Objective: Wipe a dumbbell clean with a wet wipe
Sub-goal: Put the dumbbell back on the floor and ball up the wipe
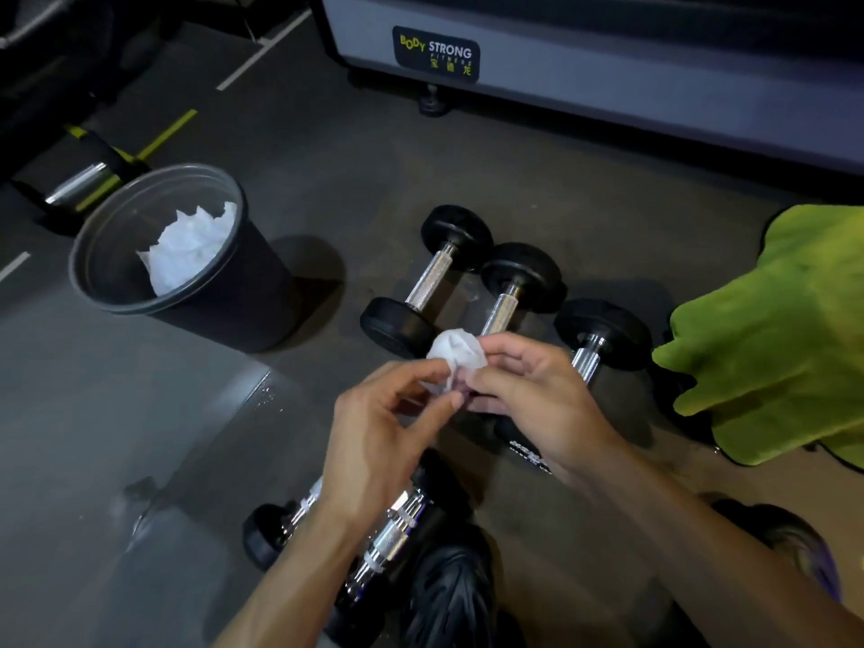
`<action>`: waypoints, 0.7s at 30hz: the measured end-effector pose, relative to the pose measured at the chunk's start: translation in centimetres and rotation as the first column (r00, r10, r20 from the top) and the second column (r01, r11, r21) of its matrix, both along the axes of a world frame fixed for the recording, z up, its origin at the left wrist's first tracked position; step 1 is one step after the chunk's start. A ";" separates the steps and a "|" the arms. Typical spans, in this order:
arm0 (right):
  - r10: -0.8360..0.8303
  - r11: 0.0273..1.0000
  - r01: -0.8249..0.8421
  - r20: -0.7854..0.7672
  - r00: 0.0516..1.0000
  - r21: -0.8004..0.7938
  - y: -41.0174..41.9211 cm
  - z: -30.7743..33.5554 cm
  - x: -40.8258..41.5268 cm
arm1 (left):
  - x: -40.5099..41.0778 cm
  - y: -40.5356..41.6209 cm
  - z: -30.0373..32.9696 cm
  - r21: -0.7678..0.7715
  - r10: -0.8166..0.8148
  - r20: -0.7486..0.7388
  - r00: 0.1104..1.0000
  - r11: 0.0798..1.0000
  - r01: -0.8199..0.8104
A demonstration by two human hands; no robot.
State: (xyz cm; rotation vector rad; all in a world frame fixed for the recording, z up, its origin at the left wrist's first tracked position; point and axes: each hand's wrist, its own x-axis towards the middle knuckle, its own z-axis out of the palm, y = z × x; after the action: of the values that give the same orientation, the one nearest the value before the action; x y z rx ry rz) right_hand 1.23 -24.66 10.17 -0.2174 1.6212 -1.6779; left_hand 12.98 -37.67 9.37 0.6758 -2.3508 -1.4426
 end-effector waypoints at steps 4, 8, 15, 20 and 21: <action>0.184 0.983 -0.185 -0.127 0.975 0.008 -0.9 0.3 -1.1 | -1.4 -0.8 0.3 0.221 0.119 -0.009 0.993 0.968 -0.115; 0.211 0.977 -0.211 -0.110 0.971 0.020 -2.2 0.7 -1.3 | -1.9 -2.0 0.0 0.333 0.227 -0.035 0.973 0.921 -0.203; 0.260 0.965 -0.247 -0.191 0.947 0.089 -3.1 0.6 -1.4 | 0.4 -11.4 1.2 0.096 0.509 -0.086 0.857 0.860 -0.501; 0.301 0.953 -0.288 -0.176 0.937 0.096 -3.1 0.8 -0.5 | 1.6 -21.7 5.0 -0.219 0.704 -0.170 0.690 0.655 -0.723; 0.309 0.950 -0.295 -0.176 0.935 0.102 -3.0 0.6 -0.2 | 1.4 -23.1 5.4 -0.288 0.716 -0.141 0.684 0.631 -0.720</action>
State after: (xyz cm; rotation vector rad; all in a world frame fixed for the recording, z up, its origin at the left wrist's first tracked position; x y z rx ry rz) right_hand 1.00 -27.67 10.80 -0.5757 1.6874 -1.3924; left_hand 14.40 -60.76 14.81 1.3032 -1.8550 -0.6706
